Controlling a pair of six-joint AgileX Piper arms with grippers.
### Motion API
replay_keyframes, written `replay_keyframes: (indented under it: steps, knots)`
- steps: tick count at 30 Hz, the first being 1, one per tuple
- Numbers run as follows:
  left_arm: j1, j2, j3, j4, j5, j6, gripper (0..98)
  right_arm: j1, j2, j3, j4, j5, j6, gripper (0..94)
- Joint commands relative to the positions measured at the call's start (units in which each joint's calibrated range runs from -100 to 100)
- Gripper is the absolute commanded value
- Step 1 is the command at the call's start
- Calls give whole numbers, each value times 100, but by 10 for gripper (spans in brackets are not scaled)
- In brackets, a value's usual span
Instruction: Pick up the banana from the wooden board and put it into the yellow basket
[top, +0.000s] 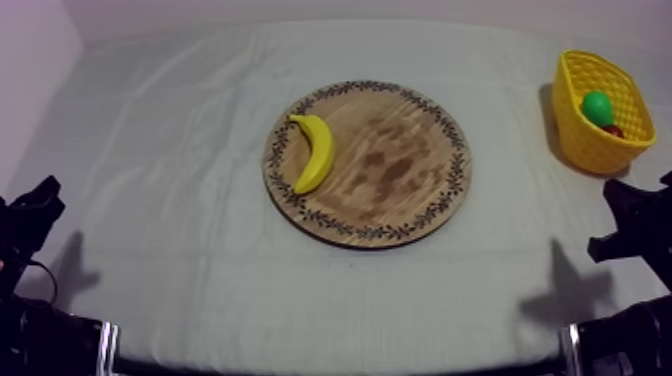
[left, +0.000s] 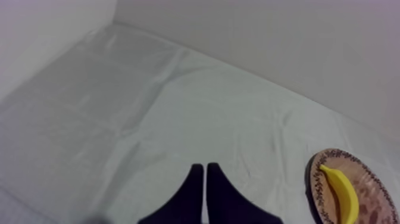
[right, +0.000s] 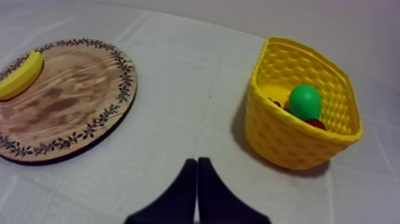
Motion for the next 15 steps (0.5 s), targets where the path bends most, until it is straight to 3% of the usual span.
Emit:
replay_keyframes:
  steps: [1, 15]
  knots:
    - [-2, 3, 4, 1, -2, -1, 1, 461, -7, -89, -192, 204, -68, 6]
    - [-2, 3, 4, 1, -2, 4, 1, 344, -7, -111, -39, 284, -238, 8]
